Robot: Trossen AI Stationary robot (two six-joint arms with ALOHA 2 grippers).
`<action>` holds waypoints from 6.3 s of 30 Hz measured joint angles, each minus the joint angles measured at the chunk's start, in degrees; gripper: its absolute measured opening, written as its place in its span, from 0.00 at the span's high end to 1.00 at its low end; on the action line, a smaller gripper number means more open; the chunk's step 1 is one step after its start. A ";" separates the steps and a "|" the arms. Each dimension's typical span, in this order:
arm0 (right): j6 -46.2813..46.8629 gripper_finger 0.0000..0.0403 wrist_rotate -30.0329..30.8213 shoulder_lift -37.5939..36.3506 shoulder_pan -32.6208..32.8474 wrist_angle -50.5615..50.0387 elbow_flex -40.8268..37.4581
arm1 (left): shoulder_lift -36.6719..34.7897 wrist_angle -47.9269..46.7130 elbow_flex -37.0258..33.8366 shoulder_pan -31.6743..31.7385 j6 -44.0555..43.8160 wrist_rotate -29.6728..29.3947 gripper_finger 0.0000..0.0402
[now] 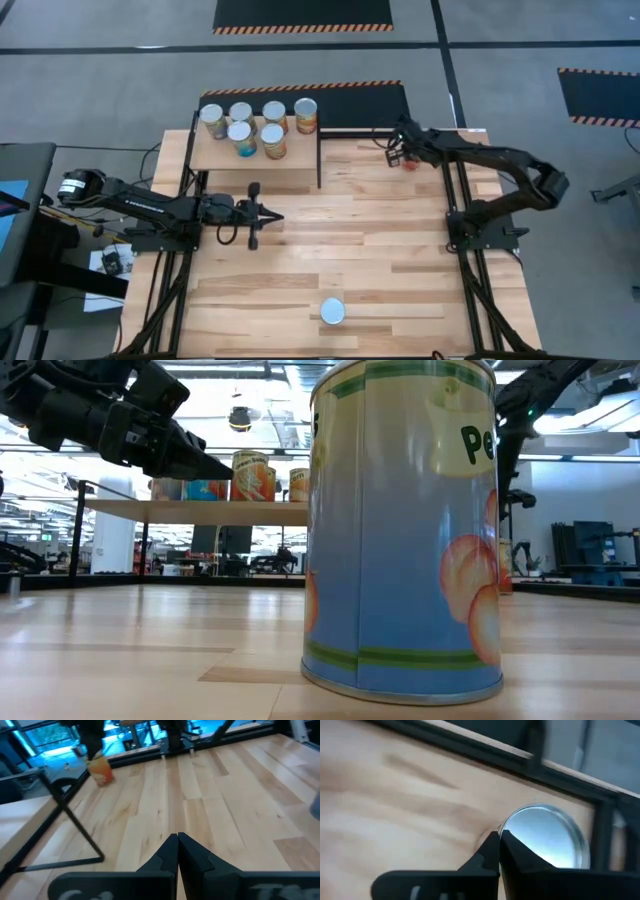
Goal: Pick and place cans onto a shelf
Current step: Put the canned corn on the shelf aligned with the other canned corn
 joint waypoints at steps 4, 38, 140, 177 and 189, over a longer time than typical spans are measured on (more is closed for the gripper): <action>-2.47 0.96 -2.95 -4.94 5.50 -0.18 0.05 | 0.00 0.02 0.00 0.02 -0.39 -0.97 1.00; -23.79 0.89 -4.32 14.05 52.97 17.72 11.81 | -0.02 1.26 0.03 0.00 -2.00 -0.51 1.00; -23.98 0.99 -4.58 29.17 56.16 -1.08 41.95 | 0.09 0.10 -0.02 -0.01 -3.19 -0.14 1.00; -28.50 0.97 -6.18 33.53 31.23 -6.95 64.68 | 0.11 -0.01 0.02 -0.02 -3.29 0.10 1.00; -30.21 0.97 -5.43 35.64 28.82 -5.66 64.86 | 0.11 0.10 0.02 -0.02 -3.30 1.09 1.00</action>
